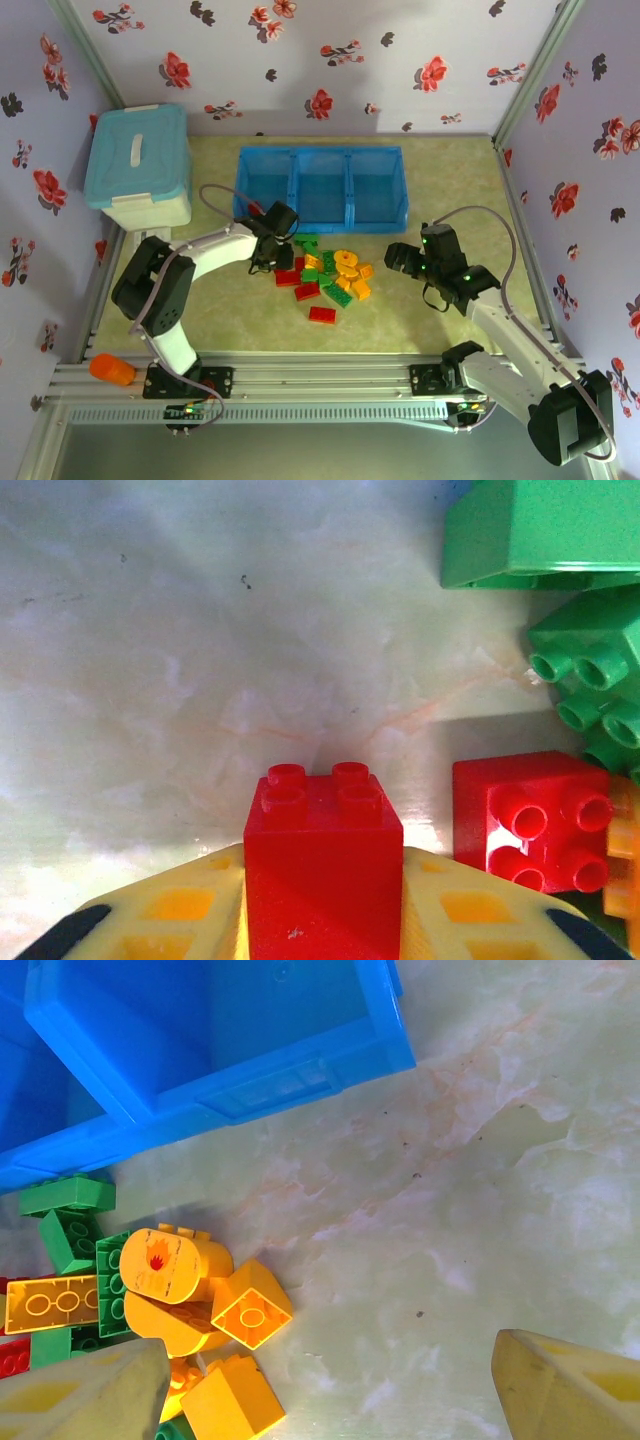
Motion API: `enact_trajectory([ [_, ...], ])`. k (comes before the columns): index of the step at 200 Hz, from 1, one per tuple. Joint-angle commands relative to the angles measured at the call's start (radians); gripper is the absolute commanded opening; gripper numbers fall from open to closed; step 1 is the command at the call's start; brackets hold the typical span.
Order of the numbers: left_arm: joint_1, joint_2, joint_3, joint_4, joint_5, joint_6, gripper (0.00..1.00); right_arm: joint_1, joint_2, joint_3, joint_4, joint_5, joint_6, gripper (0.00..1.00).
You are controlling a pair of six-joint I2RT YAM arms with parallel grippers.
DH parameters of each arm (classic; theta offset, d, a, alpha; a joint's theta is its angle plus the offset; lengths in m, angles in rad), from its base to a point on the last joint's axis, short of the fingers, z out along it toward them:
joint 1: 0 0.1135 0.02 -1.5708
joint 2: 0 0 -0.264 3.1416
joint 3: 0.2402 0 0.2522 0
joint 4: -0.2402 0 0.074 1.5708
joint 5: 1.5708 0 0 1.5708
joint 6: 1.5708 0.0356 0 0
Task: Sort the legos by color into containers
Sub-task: Pick up the lego from the center of the table, then place the lego in the container.
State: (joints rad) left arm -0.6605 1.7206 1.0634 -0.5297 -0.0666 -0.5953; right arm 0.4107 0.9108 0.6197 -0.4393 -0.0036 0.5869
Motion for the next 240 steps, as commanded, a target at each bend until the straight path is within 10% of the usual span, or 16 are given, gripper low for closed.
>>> enact_trajectory([
  [1,0.004,-0.057,0.032,-0.045,-0.002,0.014,0.32,0.006,-0.006,0.002,-0.009,0.023,-0.004,0.84],
  [81,0.149,-0.131,0.263,-0.174,-0.047,0.113,0.32,0.007,-0.017,-0.020,0.004,0.021,0.002,0.84],
  [199,0.272,0.209,0.684,-0.284,-0.044,0.184,0.37,0.006,-0.061,-0.016,-0.044,0.029,-0.006,0.84],
  [240,0.269,0.199,0.708,-0.288,-0.004,0.195,0.65,0.005,-0.064,-0.014,-0.044,0.027,-0.005,0.84],
])
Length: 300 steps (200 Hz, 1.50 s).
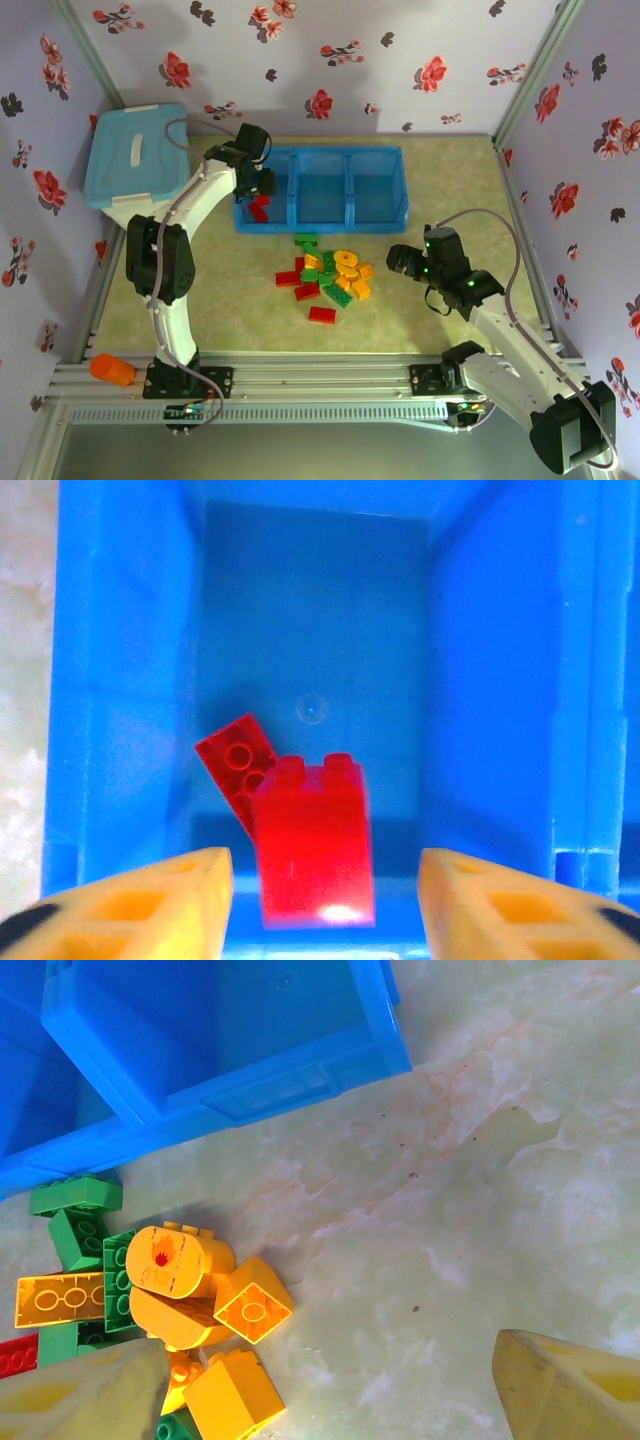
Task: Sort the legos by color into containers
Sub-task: Place the lego in the container, then move the legos to the center of the table.
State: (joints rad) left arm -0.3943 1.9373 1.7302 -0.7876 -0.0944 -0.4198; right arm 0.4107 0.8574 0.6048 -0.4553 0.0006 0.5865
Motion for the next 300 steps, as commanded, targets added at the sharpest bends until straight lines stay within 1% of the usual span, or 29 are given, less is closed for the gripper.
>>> enact_trajectory([
  [1,0.002,-0.020,0.041,-0.030,0.024,0.020,0.65,0.005,-0.010,0.000,-0.028,0.022,-0.004,0.85],
  [32,-0.018,-0.110,-0.031,-0.020,0.023,0.017,0.67,0.006,-0.008,0.004,-0.024,0.017,-0.001,0.84],
  [74,-0.071,-0.301,-0.273,0.036,0.025,0.009,0.70,0.006,-0.001,0.003,-0.024,0.004,-0.012,0.85],
  [97,-0.127,-0.381,-0.396,0.050,0.035,-0.002,0.71,0.007,0.001,0.004,-0.021,-0.010,-0.013,0.85],
  [122,-0.224,-0.423,-0.478,0.067,0.039,-0.039,0.71,0.008,0.006,0.008,-0.017,-0.016,-0.007,0.85],
  [148,-0.322,-0.409,-0.504,0.102,0.041,-0.093,0.69,0.012,0.013,0.014,-0.008,-0.022,0.002,0.84],
  [164,-0.358,-0.387,-0.503,0.110,0.046,-0.115,0.64,0.018,0.014,0.016,-0.011,-0.019,0.005,0.84],
  [189,-0.402,-0.354,-0.517,0.128,0.060,-0.117,0.63,0.023,0.007,0.012,-0.023,-0.008,-0.003,0.84],
  [207,-0.425,-0.321,-0.517,0.117,0.070,-0.111,0.63,0.022,0.004,0.005,-0.025,-0.004,-0.005,0.84],
  [240,-0.465,-0.254,-0.507,0.105,0.078,-0.112,0.59,0.022,0.012,-0.005,-0.007,-0.002,-0.002,0.84],
  [300,-0.472,-0.180,-0.496,0.109,0.067,-0.102,0.55,0.022,0.023,-0.019,0.005,0.002,-0.003,0.84],
])
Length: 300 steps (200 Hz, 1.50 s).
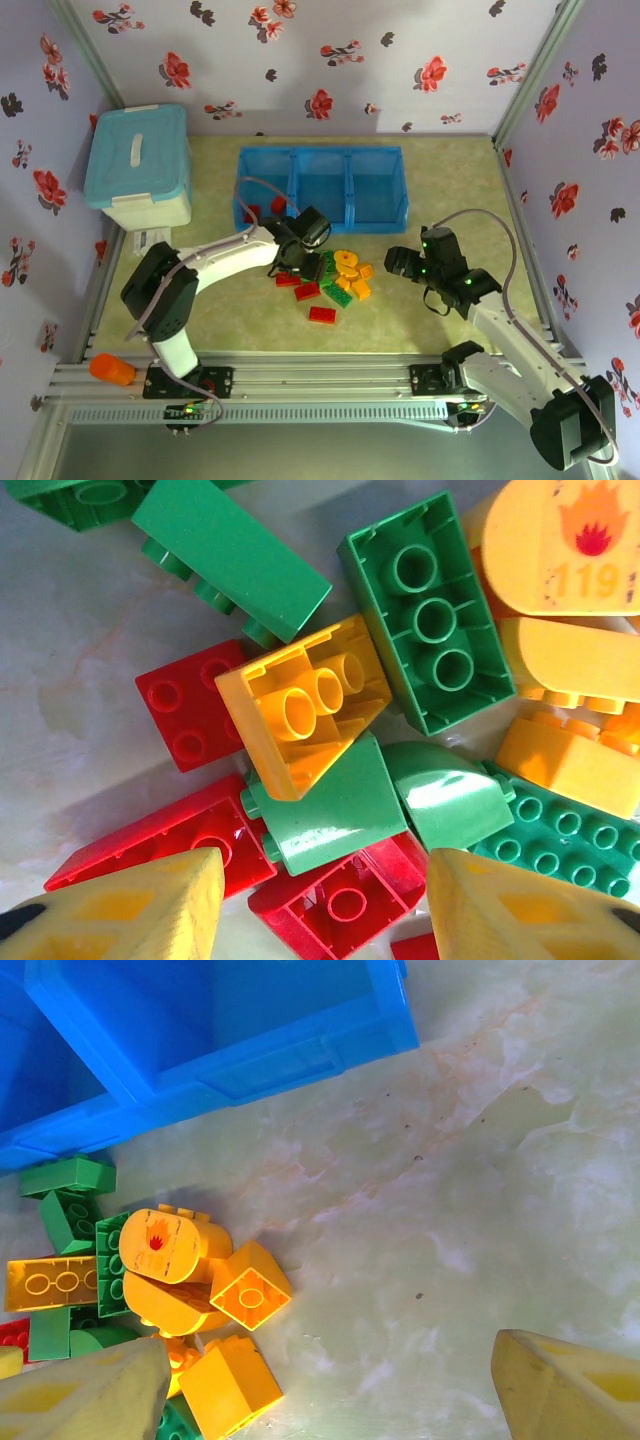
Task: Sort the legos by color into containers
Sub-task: Move the legos to the center of the table.
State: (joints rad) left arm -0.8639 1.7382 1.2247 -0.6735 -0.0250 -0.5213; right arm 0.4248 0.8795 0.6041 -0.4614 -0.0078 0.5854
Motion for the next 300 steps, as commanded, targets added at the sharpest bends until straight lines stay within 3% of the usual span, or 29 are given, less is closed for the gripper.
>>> enact_trajectory([
  [1,-0.003,0.021,0.010,-0.005,-0.002,0.000,0.55,0.008,0.000,-0.019,0.011,0.011,-0.002,0.84],
  [148,-0.012,0.125,0.032,0.003,-0.026,0.014,0.49,0.009,-0.018,-0.026,-0.001,0.029,0.008,0.84],
  [266,0.066,-0.091,-0.197,0.028,-0.113,-0.066,0.48,0.008,-0.038,-0.020,-0.010,0.025,0.017,0.84],
  [300,0.064,-0.134,-0.187,0.022,-0.107,-0.067,0.50,0.008,-0.046,-0.017,-0.016,0.021,0.019,0.84],
])
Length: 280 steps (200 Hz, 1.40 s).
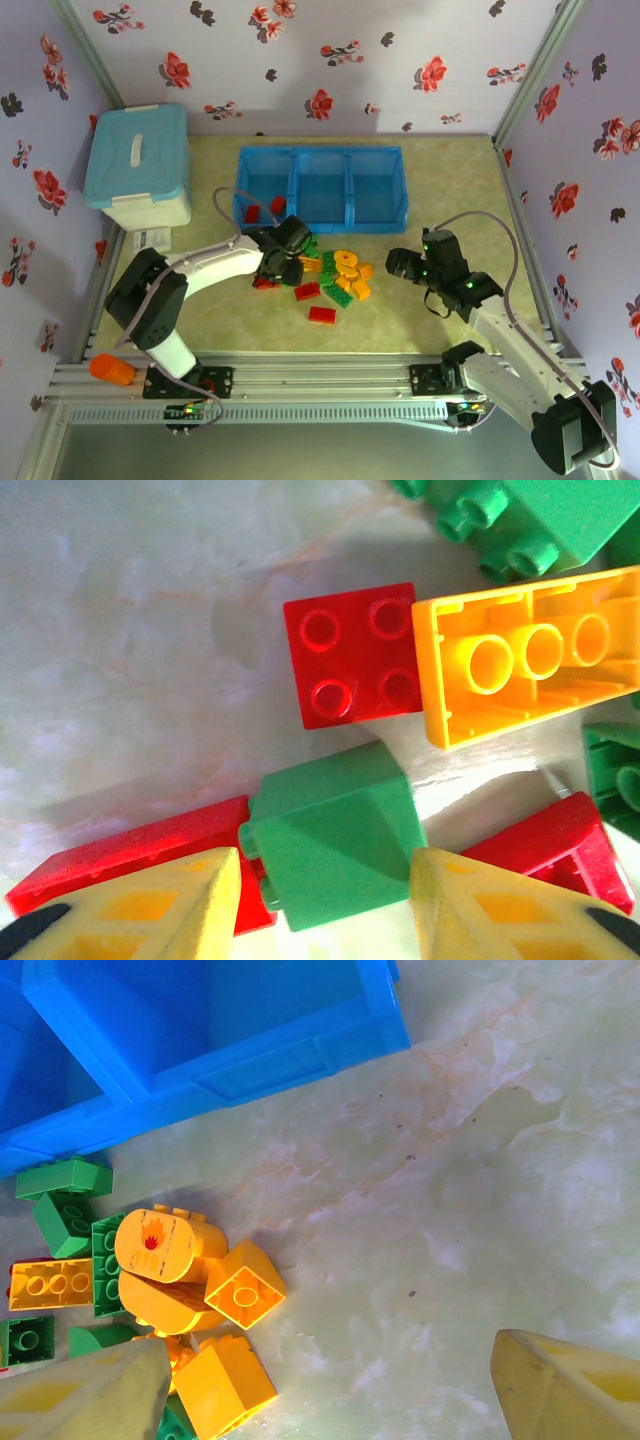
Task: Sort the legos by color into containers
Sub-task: Move the legos to the center of the table, then pick up the lego from the center of the table.
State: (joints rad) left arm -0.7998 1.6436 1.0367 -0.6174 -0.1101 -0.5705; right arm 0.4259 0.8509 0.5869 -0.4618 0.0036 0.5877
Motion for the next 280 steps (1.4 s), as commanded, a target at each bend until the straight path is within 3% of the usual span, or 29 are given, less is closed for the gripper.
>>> enact_trajectory([
  [1,-0.001,-0.041,0.003,-0.034,-0.022,-0.017,0.50,0.007,-0.018,0.000,-0.016,0.010,0.017,0.84],
  [28,-0.019,-0.067,0.036,-0.026,-0.022,0.017,0.57,0.007,-0.025,0.000,-0.017,0.013,0.012,0.84],
  [91,-0.025,0.020,0.103,-0.092,0.012,0.126,0.60,0.007,-0.006,0.000,-0.010,0.015,0.006,0.84],
  [177,-0.027,0.069,0.102,-0.109,0.019,0.151,0.70,0.007,-0.002,-0.022,0.006,0.019,0.009,0.86],
  [280,-0.012,0.142,0.134,-0.094,0.018,0.152,0.65,0.007,-0.010,-0.042,0.011,0.024,0.017,0.86],
])
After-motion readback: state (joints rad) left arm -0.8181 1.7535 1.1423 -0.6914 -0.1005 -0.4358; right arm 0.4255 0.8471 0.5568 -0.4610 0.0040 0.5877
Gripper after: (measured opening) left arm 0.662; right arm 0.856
